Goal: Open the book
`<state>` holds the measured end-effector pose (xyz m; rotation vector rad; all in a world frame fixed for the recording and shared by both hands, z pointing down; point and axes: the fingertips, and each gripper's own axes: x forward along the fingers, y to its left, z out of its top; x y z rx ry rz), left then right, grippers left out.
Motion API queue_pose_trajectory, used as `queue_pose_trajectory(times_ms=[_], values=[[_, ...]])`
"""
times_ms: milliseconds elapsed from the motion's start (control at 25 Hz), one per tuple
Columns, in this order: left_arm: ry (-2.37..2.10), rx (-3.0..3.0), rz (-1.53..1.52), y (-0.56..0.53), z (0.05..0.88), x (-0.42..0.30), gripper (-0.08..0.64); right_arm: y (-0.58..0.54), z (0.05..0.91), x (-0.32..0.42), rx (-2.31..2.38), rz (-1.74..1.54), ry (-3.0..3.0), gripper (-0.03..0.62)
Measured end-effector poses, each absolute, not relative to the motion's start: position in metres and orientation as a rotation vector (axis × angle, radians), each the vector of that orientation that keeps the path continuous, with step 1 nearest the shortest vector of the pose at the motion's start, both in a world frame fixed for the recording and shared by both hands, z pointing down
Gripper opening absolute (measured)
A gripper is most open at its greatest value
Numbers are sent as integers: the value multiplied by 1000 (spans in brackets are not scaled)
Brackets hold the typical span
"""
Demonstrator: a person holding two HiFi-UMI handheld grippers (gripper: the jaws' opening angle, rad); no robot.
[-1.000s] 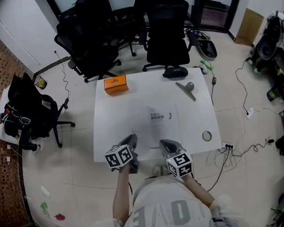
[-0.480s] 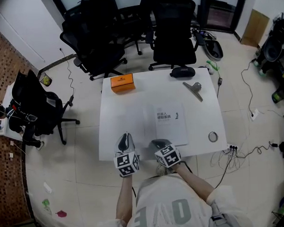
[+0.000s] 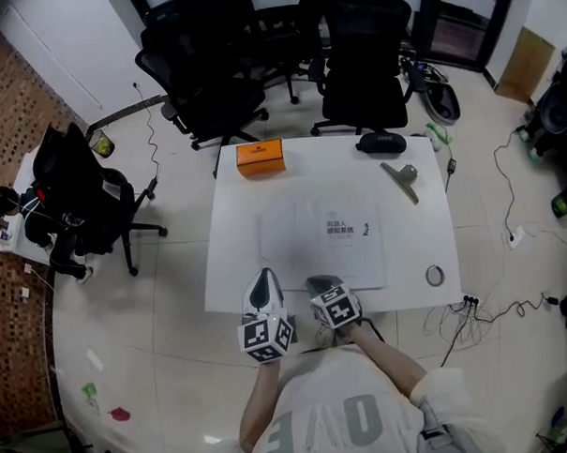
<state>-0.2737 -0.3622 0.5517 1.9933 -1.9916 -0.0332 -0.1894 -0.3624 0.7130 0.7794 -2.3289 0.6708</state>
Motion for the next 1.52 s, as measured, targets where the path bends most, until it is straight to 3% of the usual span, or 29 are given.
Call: queue_pose_trajectory(times_ms=[240,440,600,760,1000,1520], values=[[-1933,2115,-85,-358,532,-254,11,-352,654,-162,900,806,-2527,3],[-1853,2179,-200,-350,513,-246,11,-335,597,-77,1276,870,-2611,3],[-1850,2182,-248,-332,508,-257,11,-303,600,-26,1555,969,-2512,3],[-1903,2122,-295,-300,503,-272,11,-281,606,-15,1599,1072,-2479,3],[-1983,2049,-278,-251,514,-275,11,-259,563,-4,1602,972,-2687,3],[-1986,2134,-258,-8,505,-133,11,-29,537,125,1637,816,-2740,3]])
